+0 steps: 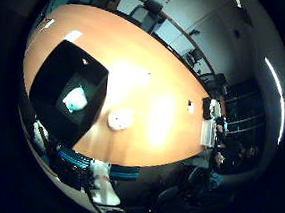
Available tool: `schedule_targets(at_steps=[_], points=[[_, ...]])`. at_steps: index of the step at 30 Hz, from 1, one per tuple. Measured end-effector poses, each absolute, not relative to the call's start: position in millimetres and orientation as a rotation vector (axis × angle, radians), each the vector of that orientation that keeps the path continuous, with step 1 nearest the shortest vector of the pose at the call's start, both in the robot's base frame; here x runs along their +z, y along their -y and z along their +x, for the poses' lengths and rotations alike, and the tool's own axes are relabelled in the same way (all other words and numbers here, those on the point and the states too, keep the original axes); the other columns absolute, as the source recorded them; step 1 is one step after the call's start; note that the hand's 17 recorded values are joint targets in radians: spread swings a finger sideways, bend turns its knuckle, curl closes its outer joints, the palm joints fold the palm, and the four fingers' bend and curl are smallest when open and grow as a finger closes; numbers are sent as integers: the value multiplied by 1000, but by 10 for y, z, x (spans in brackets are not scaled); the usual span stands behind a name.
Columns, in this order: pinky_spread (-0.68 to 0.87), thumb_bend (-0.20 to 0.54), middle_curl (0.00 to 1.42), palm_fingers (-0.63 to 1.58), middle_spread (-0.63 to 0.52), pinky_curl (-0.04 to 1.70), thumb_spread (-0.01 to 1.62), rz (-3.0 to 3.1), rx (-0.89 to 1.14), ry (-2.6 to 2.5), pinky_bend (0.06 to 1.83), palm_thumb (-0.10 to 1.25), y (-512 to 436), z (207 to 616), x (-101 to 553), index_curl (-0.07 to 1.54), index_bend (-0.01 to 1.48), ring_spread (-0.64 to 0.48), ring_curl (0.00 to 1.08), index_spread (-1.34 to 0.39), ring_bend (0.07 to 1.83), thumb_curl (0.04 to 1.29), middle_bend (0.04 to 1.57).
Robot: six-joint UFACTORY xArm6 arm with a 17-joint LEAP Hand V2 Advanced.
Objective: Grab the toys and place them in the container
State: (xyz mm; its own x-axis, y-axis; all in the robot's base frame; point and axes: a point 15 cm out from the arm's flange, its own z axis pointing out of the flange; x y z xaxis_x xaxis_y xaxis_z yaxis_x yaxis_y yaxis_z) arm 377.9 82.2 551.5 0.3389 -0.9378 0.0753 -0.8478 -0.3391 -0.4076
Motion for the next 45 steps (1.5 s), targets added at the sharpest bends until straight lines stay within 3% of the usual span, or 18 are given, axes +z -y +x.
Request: schedule_targets(at_steps=[10, 15, 20, 30, 45], points=[[489, -23, 317, 249, -16, 330, 1100, -2279, -442, -1872, 434, 352, 667, 3707, 5038, 292, 166, 183, 235, -405, 349, 252, 192], [482, -20, 317, 247, -16, 316, 1097, -2257, -294, -2013, 445, 357, 1207, 3562, 4401, 289, 166, 183, 233, -404, 354, 253, 193], [459, -13, 319, 255, -17, 303, 1102, -2223, -264, -2073, 434, 448, 1511, 3531, 3801, 287, 166, 169, 233, -402, 363, 266, 195], [433, -22, 321, 227, -16, 283, 1094, -2313, -143, -2046, 409, 497, 1474, 3438, 2905, 290, 169, 166, 225, -398, 335, 272, 190], [440, -23, 309, 204, -2, 280, 1089, -2479, 14, -1911, 402, 493, 889, 3741, 2402, 294, 169, 178, 233, -398, 318, 273, 189]])
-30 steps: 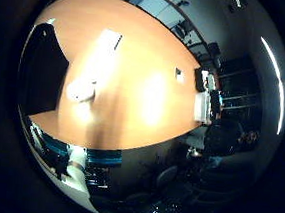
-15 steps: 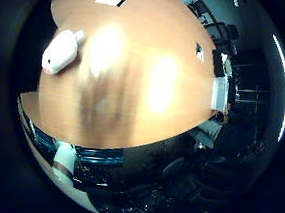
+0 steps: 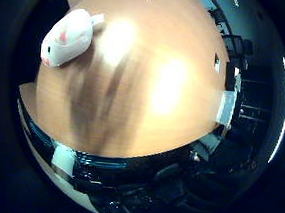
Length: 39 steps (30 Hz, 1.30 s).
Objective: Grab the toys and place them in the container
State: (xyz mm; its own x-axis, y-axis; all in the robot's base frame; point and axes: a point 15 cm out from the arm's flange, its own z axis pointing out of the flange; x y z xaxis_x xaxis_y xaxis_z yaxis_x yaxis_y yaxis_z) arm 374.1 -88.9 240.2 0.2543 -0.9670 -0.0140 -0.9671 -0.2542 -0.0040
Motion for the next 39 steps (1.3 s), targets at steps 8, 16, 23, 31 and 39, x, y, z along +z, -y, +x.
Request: schedule_targets(at_steps=[8, 16, 23, 31, 39], points=[[439, -23, 307, 196, -2, 285, 1088, -2544, 53, -1905, 407, 493, 730, 3925, 2183, 294, 168, 179, 234, -397, 312, 273, 188], [452, -23, 304, 188, -2, 285, 1088, -2567, 128, -1917, 411, 493, 642, 4013, 1888, 296, 170, 178, 237, -396, 297, 273, 186], [453, -23, 303, 187, -2, 284, 1084, -2566, 177, -1941, 403, 477, 643, 4014, 1739, 296, 171, 178, 240, -397, 293, 268, 188], [463, -23, 302, 208, -2, 286, 1084, -2572, 223, -1952, 413, 476, 643, 4026, 1482, 298, 170, 179, 244, -389, 298, 267, 189], [397, -15, 368, 694, -182, 234, 1072, -2562, 209, -1959, 367, 571, 705, 4056, 1435, 315, 190, -140, 292, -361, 564, 286, 349]])
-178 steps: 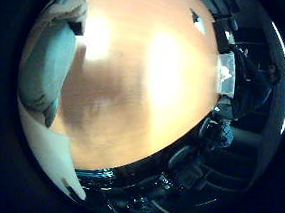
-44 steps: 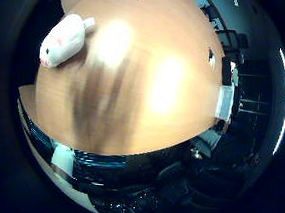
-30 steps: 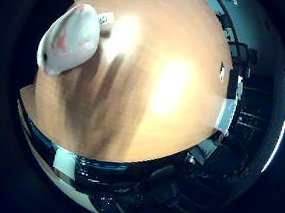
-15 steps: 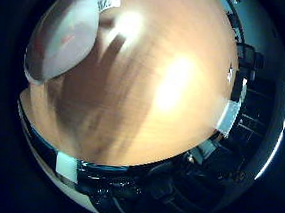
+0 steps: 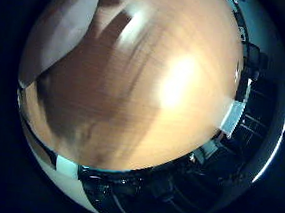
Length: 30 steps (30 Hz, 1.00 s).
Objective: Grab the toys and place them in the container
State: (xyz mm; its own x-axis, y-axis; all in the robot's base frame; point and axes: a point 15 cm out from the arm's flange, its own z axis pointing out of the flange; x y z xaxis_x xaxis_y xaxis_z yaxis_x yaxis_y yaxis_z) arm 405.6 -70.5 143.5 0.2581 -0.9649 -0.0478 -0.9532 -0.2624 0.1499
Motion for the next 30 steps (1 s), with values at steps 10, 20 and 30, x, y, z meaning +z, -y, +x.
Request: schedule_targets(at_steps=[10, 20, 30], points=[[-325, -6, 739, 1240, -325, 510, 1039, 2406, -165, 1798, 1087, 816, 872, 4003, 1492, 699, 615, -300, 590, -469, 1136, 351, 931], [-205, -3, 900, 1074, -206, 757, 1121, 2385, -123, 1849, 1331, 1061, 974, 3852, 1955, 974, 974, -245, 744, -336, 1355, 474, 1260], [-181, -13, 891, 1050, -171, 903, 1101, 2363, -50, 1917, 1282, 1072, 1025, 3586, 3080, 1020, 988, -250, 808, -285, 1355, 556, 1301]])
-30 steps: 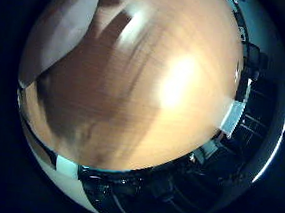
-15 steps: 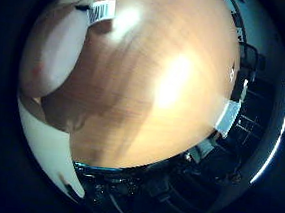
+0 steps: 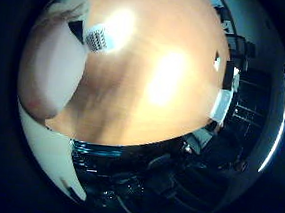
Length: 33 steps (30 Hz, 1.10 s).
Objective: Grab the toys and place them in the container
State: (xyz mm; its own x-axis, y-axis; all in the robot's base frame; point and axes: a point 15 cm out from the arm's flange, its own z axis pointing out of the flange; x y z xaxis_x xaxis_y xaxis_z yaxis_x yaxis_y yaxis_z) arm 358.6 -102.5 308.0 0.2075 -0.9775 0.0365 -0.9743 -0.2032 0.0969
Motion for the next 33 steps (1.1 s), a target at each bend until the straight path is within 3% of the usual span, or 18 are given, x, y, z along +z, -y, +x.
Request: schedule_targets(at_steps=[15, 33], points=[[-198, -12, 885, 1057, -166, 1048, 1087, 2495, 222, 1990, 1195, 1047, 723, 3609, 4944, 1037, 974, -259, 855, -273, 1327, 611, 1298], [-216, -12, 884, 1069, -166, 1116, 1072, 2750, 267, 1813, 1146, 1039, -898, 3552, 5525, 1046, 959, -266, 882, -274, 1301, 644, 1292]])
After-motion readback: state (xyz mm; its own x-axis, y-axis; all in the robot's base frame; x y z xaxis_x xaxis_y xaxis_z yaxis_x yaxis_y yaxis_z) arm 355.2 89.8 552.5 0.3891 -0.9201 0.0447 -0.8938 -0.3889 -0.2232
